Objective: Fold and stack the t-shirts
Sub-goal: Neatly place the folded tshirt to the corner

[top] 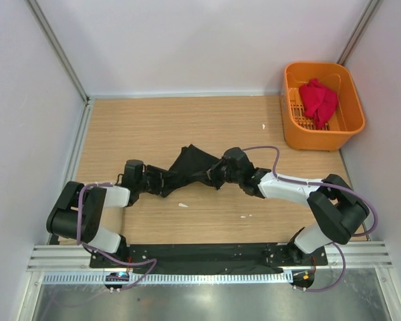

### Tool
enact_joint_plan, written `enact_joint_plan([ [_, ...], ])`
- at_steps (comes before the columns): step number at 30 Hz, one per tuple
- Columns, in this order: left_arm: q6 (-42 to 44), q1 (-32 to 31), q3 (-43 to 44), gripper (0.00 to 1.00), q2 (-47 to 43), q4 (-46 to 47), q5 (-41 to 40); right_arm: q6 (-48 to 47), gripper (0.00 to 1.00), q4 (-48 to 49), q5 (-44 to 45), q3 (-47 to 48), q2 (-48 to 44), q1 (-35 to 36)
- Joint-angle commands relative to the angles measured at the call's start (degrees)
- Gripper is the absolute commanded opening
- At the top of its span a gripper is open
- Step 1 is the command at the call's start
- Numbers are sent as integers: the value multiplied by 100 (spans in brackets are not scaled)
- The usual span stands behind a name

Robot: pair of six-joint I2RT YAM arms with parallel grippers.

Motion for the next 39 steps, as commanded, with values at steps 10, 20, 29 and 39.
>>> enact_joint_plan([
  [10,1016,-17,881,0,-425,-938,-486,-704,30,-40,-765,37,-89,-217],
  [20,3204,36,2611,0,-813,-4566,-1435,-4774,56,-3400,-960,1311,-133,-991],
  [29,4171,360,3537,0,-1146,-6477,-2815,-5101,57,-3270,-1337,1118,-37,-1141],
  [39,5375,1354,4248,0,-1033,-7672,-3395,-5312,57,-3366,-1672,1188,227,-1290],
])
